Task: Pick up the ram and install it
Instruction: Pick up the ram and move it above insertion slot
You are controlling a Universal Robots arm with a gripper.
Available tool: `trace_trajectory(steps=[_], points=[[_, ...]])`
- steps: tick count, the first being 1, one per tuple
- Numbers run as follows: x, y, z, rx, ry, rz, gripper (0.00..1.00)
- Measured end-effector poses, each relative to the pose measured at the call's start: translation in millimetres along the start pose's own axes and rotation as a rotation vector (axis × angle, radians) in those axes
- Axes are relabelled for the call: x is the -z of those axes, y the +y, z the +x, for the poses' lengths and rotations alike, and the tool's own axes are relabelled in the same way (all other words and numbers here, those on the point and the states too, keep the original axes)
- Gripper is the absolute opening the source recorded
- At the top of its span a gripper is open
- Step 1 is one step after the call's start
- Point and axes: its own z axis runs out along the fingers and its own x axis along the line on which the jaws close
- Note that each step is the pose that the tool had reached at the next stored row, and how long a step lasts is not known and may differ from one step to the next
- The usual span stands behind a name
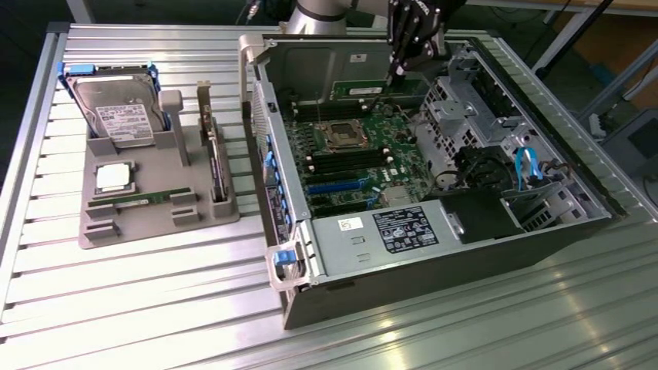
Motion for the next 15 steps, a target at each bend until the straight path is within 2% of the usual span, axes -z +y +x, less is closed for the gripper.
trace_trajectory(steps=[3, 6, 11, 15], points=[[-4.7, -0.2, -0.1, 0.000, 0.0000, 0.0000, 0.12], [-5.4, -0.1, -0.1, 0.000, 0.0001, -0.0001, 0.12], [-6.2, 7.6, -0.2, 0.000, 0.0000, 0.0002, 0.12], [-6.2, 7.9, -0.2, 0.000, 0.0001, 0.0001, 0.12]])
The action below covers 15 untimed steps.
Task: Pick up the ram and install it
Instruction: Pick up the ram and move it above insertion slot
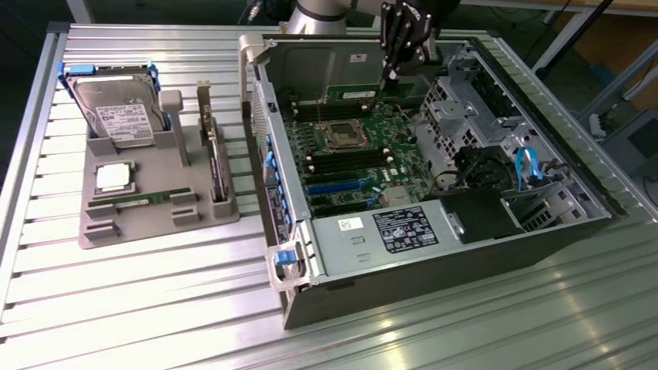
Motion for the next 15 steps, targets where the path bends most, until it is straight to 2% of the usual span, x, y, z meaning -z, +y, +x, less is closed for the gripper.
trace_trajectory(steps=[3, 9, 15], points=[[-1.2, 0.2, 0.0, 0.000, -0.0005, 0.0002, 0.12], [-9.5, 0.2, -0.2, 0.000, 0.0000, 0.0000, 0.12], [-9.7, 0.2, -0.2, 0.000, -0.0001, 0.0000, 0.12]])
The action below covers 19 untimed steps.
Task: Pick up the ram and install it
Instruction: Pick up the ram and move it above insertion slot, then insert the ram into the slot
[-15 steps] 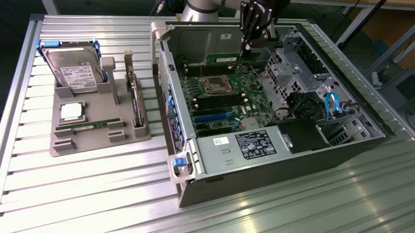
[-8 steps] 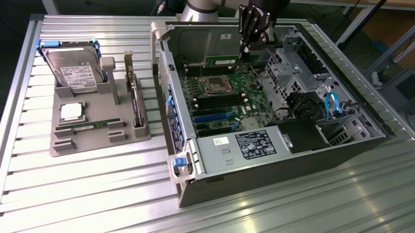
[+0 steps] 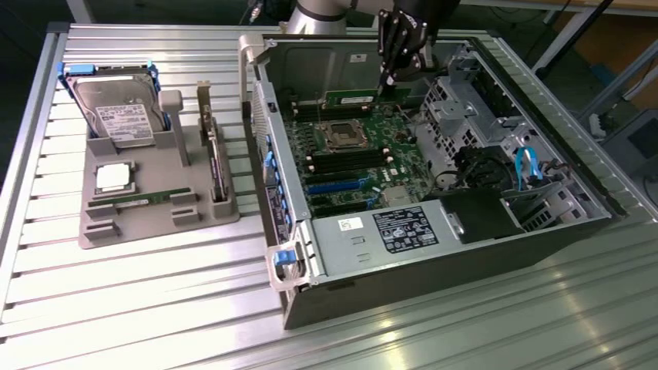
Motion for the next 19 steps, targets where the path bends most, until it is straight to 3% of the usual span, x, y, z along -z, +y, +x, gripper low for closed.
trace_trajectory(steps=[5, 8, 19], points=[[-0.2, 0.0, 0.0, 0.000, 0.0000, 0.0000, 0.12], [-5.7, -0.2, -0.1, 0.000, -0.0062, 0.0001, 0.12], [-5.8, -0.2, -0.1, 0.000, -0.0064, 0.0001, 0.12]])
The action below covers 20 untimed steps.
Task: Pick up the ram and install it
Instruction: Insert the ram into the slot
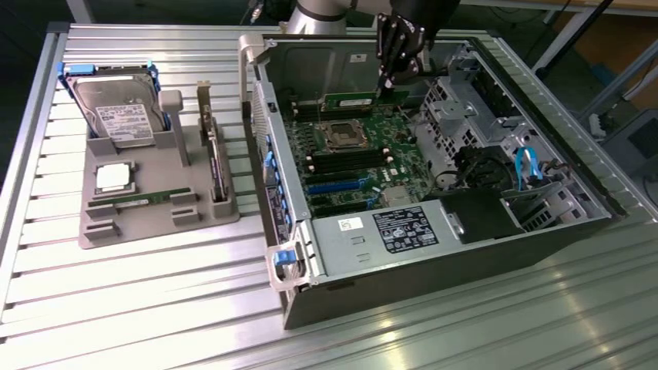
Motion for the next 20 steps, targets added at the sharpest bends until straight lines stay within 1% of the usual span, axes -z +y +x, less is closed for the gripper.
trace_trajectory(steps=[3, 8, 13, 18, 20], points=[[-0.5, 0.0, -0.1, 0.000, -0.0002, 0.0001, 0.12], [-8.6, -0.3, -0.1, 0.000, -0.0001, 0.0000, 0.12], [-25.6, -0.8, -0.4, 0.000, 0.0000, 0.0000, 0.12], [-35.5, -1.1, -0.5, 0.000, 0.0001, 0.0000, 0.12], [-41.2, -1.3, -0.6, 0.000, 0.0000, 0.0000, 0.12]])
